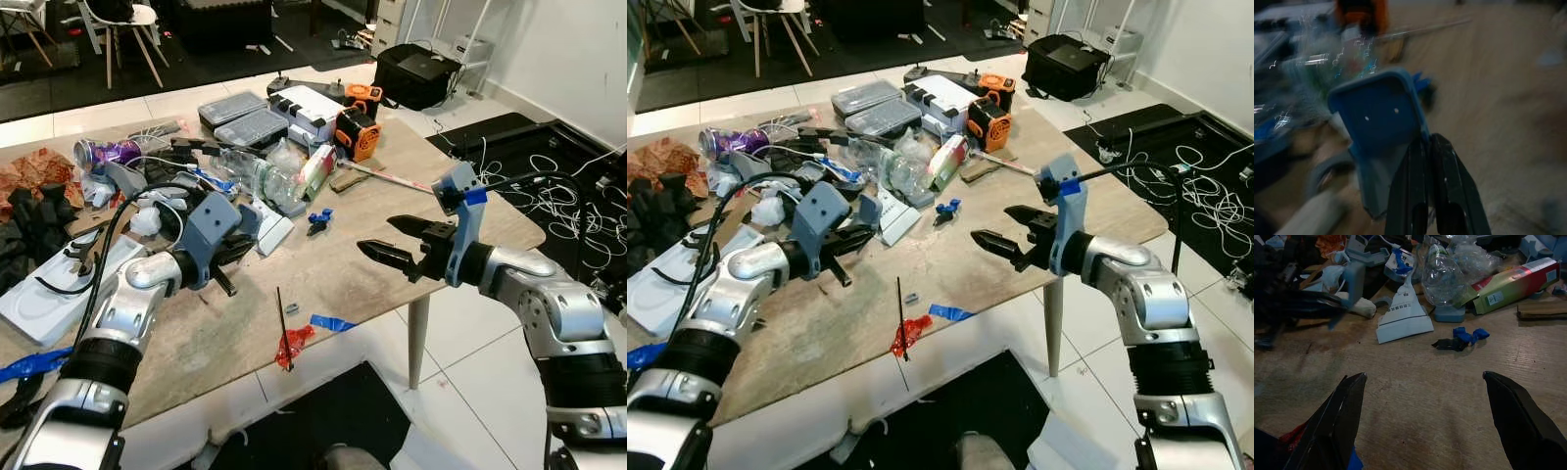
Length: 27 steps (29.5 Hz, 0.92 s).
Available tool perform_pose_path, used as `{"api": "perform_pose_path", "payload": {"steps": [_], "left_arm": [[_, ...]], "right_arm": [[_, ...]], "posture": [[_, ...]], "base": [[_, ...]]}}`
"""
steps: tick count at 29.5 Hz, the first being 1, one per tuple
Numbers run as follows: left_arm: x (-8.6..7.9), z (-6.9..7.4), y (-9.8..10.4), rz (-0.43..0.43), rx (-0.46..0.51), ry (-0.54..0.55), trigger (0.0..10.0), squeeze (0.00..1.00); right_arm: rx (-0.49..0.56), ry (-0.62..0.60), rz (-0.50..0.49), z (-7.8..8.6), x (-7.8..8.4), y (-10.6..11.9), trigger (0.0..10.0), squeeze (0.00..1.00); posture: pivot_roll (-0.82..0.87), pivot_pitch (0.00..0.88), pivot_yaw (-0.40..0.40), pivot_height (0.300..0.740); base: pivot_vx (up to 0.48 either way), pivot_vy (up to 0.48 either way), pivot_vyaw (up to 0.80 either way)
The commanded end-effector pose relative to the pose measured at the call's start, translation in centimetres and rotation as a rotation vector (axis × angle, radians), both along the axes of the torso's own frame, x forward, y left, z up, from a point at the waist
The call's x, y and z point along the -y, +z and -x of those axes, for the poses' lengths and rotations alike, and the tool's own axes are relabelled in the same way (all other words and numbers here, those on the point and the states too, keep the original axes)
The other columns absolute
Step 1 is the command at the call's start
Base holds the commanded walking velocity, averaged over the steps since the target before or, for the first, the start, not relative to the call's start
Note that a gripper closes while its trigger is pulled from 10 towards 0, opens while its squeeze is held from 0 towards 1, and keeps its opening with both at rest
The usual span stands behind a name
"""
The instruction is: Picking trash to rubbish bin
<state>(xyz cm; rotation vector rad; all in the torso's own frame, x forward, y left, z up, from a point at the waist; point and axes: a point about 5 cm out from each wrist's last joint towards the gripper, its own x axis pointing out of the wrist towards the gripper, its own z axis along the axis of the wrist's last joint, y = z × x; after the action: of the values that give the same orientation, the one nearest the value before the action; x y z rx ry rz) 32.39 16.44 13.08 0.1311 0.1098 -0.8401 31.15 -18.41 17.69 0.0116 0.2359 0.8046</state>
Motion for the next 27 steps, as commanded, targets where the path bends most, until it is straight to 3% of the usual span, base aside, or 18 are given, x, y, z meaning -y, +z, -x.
{"api": "perform_pose_path", "payload": {"steps": [1,4,6,8,9,11,13,16,19,22,25,27], "left_arm": [[0.1,0.3,1.0,0.114,0.007,-0.032,10.0,0.00],[0.2,0.8,1.7,0.187,0.021,-0.059,10.0,0.00],[0.2,0.8,1.7,0.187,0.021,-0.059,10.0,0.00],[0.2,1.3,2.6,0.275,0.045,-0.084,10.0,0.00],[0.2,1.3,2.6,0.275,0.045,-0.084,10.0,0.00],[0.1,1.7,3.7,0.377,0.088,-0.079,10.0,0.00],[0.1,1.7,3.7,0.377,0.088,-0.079,10.0,0.00],[0.1,2.0,4.2,0.443,0.152,-0.012,10.0,0.00],[0.4,2.5,3.7,0.504,0.199,0.129,10.0,0.00],[0.8,2.7,3.3,0.505,0.218,0.205,10.0,0.00],[1.1,3.0,2.4,0.404,0.260,0.337,10.0,0.00],[0.8,3.0,1.8,0.339,0.268,0.408,10.0,0.00]], "right_arm": [[-0.006,0.008,-0.021,0.2,0.0,0.0,10.0,0.00],[-0.001,0.013,-0.031,0.3,-0.2,0.0,10.0,0.00],[-0.001,0.013,-0.031,0.3,-0.2,0.0,10.0,0.00],[0.013,0.023,-0.047,0.3,-0.7,0.1,10.0,0.00],[0.013,0.023,-0.047,0.3,-0.7,0.1,10.0,0.00],[0.043,0.042,-0.087,0.2,-1.6,0.4,10.0,0.00],[0.043,0.042,-0.087,0.2,-1.6,0.4,10.0,0.00],[0.067,0.070,-0.133,0.3,-2.7,0.7,10.0,0.00],[0.065,0.135,-0.191,0.7,-4.3,0.5,10.0,0.00],[0.060,0.180,-0.219,1.2,-5.2,0.2,10.0,0.00],[0.061,0.201,-0.272,1.4,-6.5,-0.3,10.0,0.00],[0.078,0.150,-0.294,0.9,-7.2,-0.8,10.0,0.00]], "posture": [[-0.05,0.000,-0.008,0.740],[-0.04,0.000,-0.007,0.740],[-0.04,0.000,-0.007,0.740],[-0.04,0.000,-0.004,0.740],[-0.04,0.000,-0.004,0.740],[-0.03,0.000,-0.001,0.740],[-0.03,0.000,-0.001,0.740],[-0.03,0.000,-0.001,0.740],[-0.01,0.000,-0.008,0.740],[-0.01,0.000,-0.010,0.740],[0.00,0.000,-0.011,0.740],[0.00,0.000,-0.014,0.740]], "base": [[0.000,0.000,0.00],[0.000,0.000,0.00],[0.000,0.000,0.00],[0.000,0.000,0.00],[0.000,0.000,0.00],[0.000,0.000,0.00],[0.000,0.000,0.00],[0.000,0.000,0.00],[0.000,0.000,0.00],[0.000,0.000,0.00],[0.000,0.000,0.00],[0.000,0.000,0.00]]}}
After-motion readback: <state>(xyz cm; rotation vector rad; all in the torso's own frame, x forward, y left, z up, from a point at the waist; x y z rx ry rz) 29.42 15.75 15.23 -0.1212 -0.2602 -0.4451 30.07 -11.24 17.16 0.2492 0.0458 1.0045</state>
